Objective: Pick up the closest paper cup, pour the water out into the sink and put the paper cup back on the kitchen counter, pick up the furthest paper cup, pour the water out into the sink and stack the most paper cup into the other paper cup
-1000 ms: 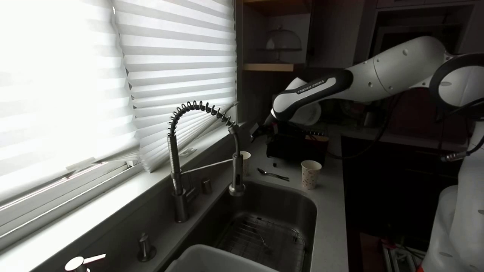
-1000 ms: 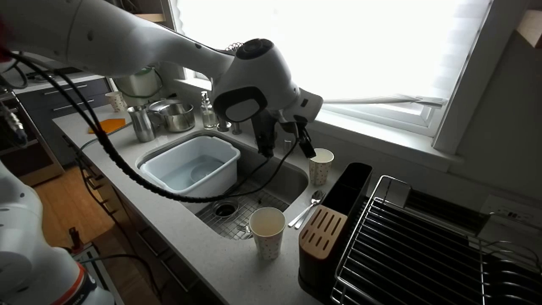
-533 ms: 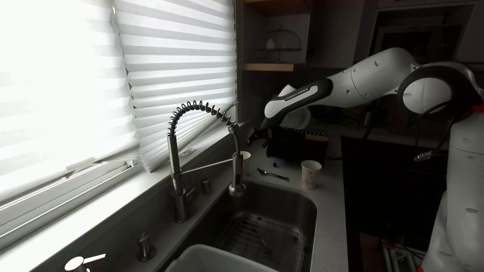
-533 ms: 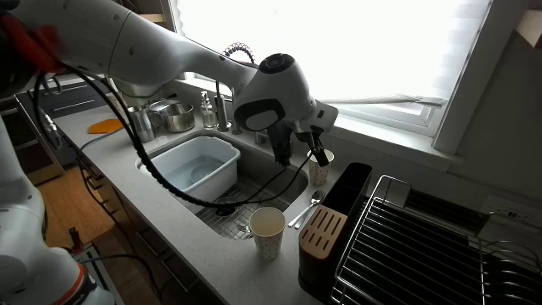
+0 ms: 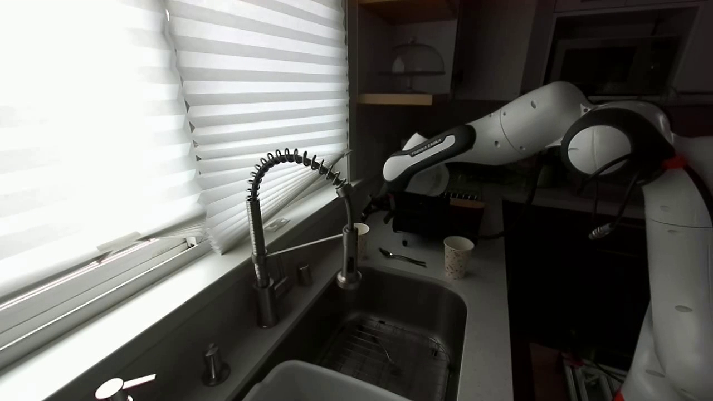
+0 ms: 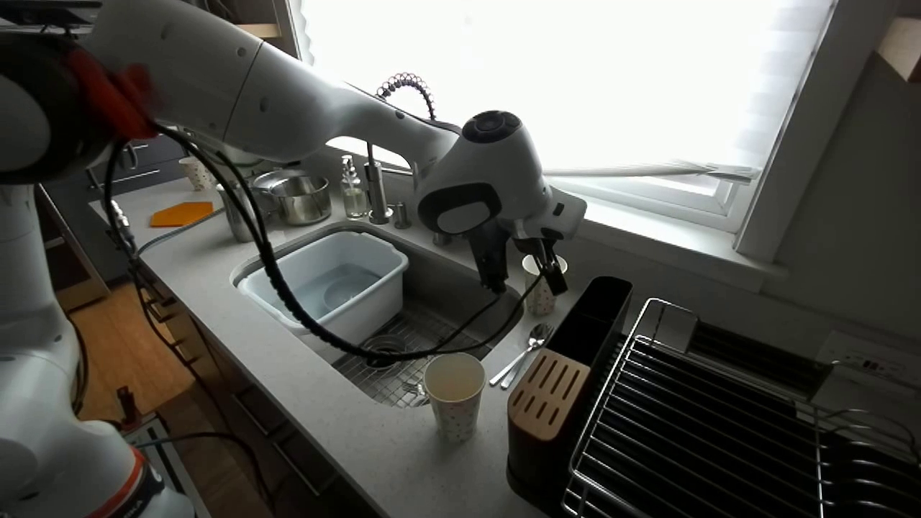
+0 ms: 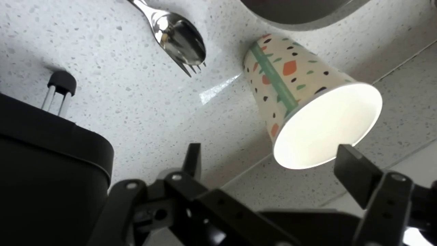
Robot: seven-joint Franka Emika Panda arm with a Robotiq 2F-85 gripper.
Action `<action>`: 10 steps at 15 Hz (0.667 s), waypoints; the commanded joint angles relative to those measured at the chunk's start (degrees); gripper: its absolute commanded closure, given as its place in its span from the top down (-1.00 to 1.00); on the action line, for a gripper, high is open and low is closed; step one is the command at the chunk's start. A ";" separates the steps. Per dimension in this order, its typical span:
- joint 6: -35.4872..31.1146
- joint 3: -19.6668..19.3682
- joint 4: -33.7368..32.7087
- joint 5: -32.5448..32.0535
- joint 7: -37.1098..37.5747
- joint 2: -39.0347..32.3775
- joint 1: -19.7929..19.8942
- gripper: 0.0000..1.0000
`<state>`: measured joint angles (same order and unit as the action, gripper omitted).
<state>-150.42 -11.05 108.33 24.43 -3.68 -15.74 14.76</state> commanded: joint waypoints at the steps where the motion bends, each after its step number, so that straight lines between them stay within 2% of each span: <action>1: 2.34 1.59 -2.38 0.33 0.29 -2.00 1.90 1.00; 7: 2.76 1.85 -3.48 -0.49 1.60 -3.42 1.92 1.00; 8: 2.98 1.89 -3.65 -0.48 1.72 -3.59 1.92 0.88; 9: 3.09 1.93 -3.73 -0.48 1.83 -3.73 1.92 0.56; 10: 3.16 1.93 -3.83 -0.54 1.98 -3.87 1.90 0.36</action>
<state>-149.15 -10.02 106.25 24.41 -3.08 -18.32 15.51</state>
